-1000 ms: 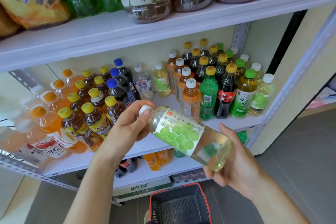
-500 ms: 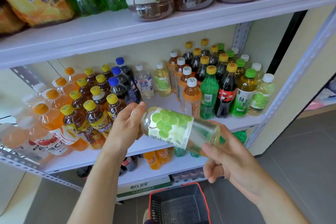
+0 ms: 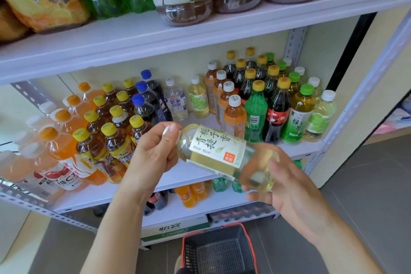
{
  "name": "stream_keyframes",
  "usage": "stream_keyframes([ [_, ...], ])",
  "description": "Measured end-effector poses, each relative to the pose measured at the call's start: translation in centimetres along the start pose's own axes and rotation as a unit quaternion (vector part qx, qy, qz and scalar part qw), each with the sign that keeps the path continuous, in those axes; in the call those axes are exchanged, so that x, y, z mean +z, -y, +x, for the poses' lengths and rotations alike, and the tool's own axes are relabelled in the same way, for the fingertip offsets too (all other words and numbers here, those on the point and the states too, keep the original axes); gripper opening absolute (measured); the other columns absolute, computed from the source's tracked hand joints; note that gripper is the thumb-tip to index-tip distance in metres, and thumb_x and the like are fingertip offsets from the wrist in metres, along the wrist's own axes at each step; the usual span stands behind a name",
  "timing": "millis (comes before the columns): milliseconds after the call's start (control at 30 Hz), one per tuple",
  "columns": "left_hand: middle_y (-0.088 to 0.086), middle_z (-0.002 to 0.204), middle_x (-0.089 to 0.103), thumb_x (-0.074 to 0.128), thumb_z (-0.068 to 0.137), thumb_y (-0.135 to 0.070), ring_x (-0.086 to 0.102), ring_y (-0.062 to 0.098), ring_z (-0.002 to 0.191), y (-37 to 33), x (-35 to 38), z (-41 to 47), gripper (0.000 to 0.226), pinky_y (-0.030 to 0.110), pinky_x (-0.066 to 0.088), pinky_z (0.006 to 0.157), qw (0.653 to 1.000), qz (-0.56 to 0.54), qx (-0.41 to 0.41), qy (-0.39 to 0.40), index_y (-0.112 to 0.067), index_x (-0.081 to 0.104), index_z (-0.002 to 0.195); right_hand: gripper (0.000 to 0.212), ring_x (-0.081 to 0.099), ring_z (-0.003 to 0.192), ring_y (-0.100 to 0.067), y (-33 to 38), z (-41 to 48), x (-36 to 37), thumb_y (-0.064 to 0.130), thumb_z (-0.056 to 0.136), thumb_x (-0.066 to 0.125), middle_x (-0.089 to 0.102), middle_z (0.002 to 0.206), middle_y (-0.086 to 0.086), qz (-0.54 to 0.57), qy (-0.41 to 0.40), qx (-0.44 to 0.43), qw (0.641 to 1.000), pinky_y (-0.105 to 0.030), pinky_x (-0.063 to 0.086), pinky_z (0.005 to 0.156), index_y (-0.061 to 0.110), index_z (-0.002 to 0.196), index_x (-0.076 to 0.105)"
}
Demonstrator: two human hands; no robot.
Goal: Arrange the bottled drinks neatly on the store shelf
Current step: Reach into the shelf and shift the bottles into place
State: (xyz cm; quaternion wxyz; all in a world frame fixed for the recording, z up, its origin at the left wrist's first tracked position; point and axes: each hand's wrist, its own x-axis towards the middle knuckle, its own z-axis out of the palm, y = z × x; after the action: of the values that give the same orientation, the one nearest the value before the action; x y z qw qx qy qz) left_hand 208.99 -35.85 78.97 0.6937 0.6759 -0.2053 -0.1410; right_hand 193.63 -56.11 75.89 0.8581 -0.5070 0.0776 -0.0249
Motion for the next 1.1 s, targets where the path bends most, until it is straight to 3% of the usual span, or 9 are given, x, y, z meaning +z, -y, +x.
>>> stream_keyframes([
  [133, 0.013, 0.057, 0.022, 0.050, 0.098, -0.040, 0.016, 0.013, 0.047, 0.2, 0.3, 0.5, 0.053, 0.017, 0.021, 0.039, 0.998, 0.042, -0.027, -0.043, 0.011, 0.048, 0.086, 0.073, 0.067, 0.077, -0.036, -0.1, -0.3, 0.3, 0.016, 0.066, 0.085, 0.067, 0.114, -0.012, -0.025, 0.007, -0.018, 0.999, -0.034, 0.057, 0.066, 0.036, 0.129, 0.054],
  [267, 0.012, 0.065, 0.035, 0.053, 0.099, -0.040, 0.028, 0.016, 0.050, 0.3, -0.7, 0.5, 0.044, 0.016, 0.025, 0.040, 0.997, 0.069, -0.029, -0.026, 0.003, 0.051, 0.092, 0.075, 0.067, 0.060, -0.033, -0.1, -0.5, 0.7, 0.038, 0.061, 0.092, 0.072, 0.103, -0.016, -0.018, -0.021, -0.001, 1.000, -0.028, 0.055, 0.050, 0.033, 0.126, 0.056],
  [367, 0.020, 0.075, 0.035, 0.054, 0.094, -0.039, 0.029, 0.024, 0.063, -0.1, -1.4, 0.2, 0.025, 0.017, 0.028, 0.043, 0.998, 0.043, -0.040, 0.024, -0.024, 0.063, 0.112, 0.083, 0.067, 0.057, -0.033, -0.2, -0.3, 0.8, 0.064, 0.056, 0.086, 0.073, 0.103, -0.017, -0.045, -0.065, 0.017, 0.997, -0.026, 0.052, 0.044, 0.028, 0.125, 0.056],
  [533, 0.003, 0.061, 0.025, 0.054, 0.093, -0.033, 0.022, 0.015, 0.051, 0.0, -1.7, 0.1, 0.024, 0.017, 0.026, 0.043, 0.997, -0.021, -0.015, 0.068, -0.019, 0.064, 0.109, 0.067, 0.068, 0.058, -0.031, 0.1, 0.1, 0.7, 0.086, 0.056, 0.067, 0.071, 0.085, -0.028, -0.068, -0.058, 0.040, 0.995, -0.025, 0.051, 0.044, 0.037, 0.102, 0.068],
  [767, -0.009, 0.054, 0.029, 0.049, 0.093, -0.042, 0.024, 0.006, 0.045, -0.2, -1.0, -0.1, 0.040, 0.014, 0.026, 0.041, 1.000, 0.017, 0.001, 0.019, -0.003, 0.057, 0.102, 0.068, 0.069, 0.097, -0.034, -0.1, 0.0, 0.6, 0.063, 0.064, 0.082, 0.069, 0.114, -0.015, -0.036, -0.027, 0.014, 0.999, -0.035, 0.058, 0.066, 0.023, 0.117, 0.067],
  [867, 0.002, 0.056, 0.036, 0.049, 0.089, -0.051, 0.034, 0.014, 0.049, 0.2, -0.5, 0.0, 0.052, 0.021, 0.035, 0.049, 0.997, 0.063, -0.014, -0.032, 0.000, 0.048, 0.085, 0.075, 0.070, 0.090, -0.040, -0.1, -0.1, 0.7, 0.037, 0.062, 0.092, 0.070, 0.108, -0.012, -0.047, 0.009, 0.018, 0.999, -0.035, 0.058, 0.071, 0.038, 0.128, 0.056],
  [933, 0.012, 0.072, 0.045, 0.049, 0.086, -0.057, 0.042, 0.023, 0.065, 0.5, -0.3, 0.2, 0.068, 0.034, 0.039, 0.061, 0.995, 0.072, -0.035, -0.054, 0.010, 0.045, 0.094, 0.078, 0.069, 0.079, -0.039, -0.1, -0.1, 0.6, 0.031, 0.060, 0.093, 0.071, 0.099, -0.016, -0.044, 0.015, 0.020, 0.999, -0.033, 0.057, 0.067, 0.040, 0.128, 0.056],
  [1000, 0.013, 0.080, 0.050, 0.050, 0.086, -0.060, 0.045, 0.024, 0.071, 0.7, -0.5, 0.1, 0.071, 0.033, 0.043, 0.060, 0.995, 0.071, -0.042, -0.062, 0.009, 0.047, 0.102, 0.076, 0.069, 0.070, -0.036, 0.0, -0.1, 0.8, 0.039, 0.060, 0.093, 0.072, 0.100, -0.017, -0.061, 0.012, 0.028, 0.998, -0.030, 0.057, 0.059, 0.038, 0.126, 0.057],
  [1100, 0.009, 0.076, 0.049, 0.058, 0.091, -0.056, 0.043, 0.022, 0.066, 0.8, -1.3, 0.0, 0.047, 0.033, 0.040, 0.059, 0.998, 0.051, -0.036, -0.027, -0.010, 0.057, 0.098, 0.084, 0.069, 0.062, -0.033, 0.1, 0.1, 0.9, 0.059, 0.059, 0.086, 0.074, 0.100, -0.020, -0.087, -0.014, 0.039, 0.995, -0.027, 0.055, 0.050, 0.030, 0.130, 0.051],
])
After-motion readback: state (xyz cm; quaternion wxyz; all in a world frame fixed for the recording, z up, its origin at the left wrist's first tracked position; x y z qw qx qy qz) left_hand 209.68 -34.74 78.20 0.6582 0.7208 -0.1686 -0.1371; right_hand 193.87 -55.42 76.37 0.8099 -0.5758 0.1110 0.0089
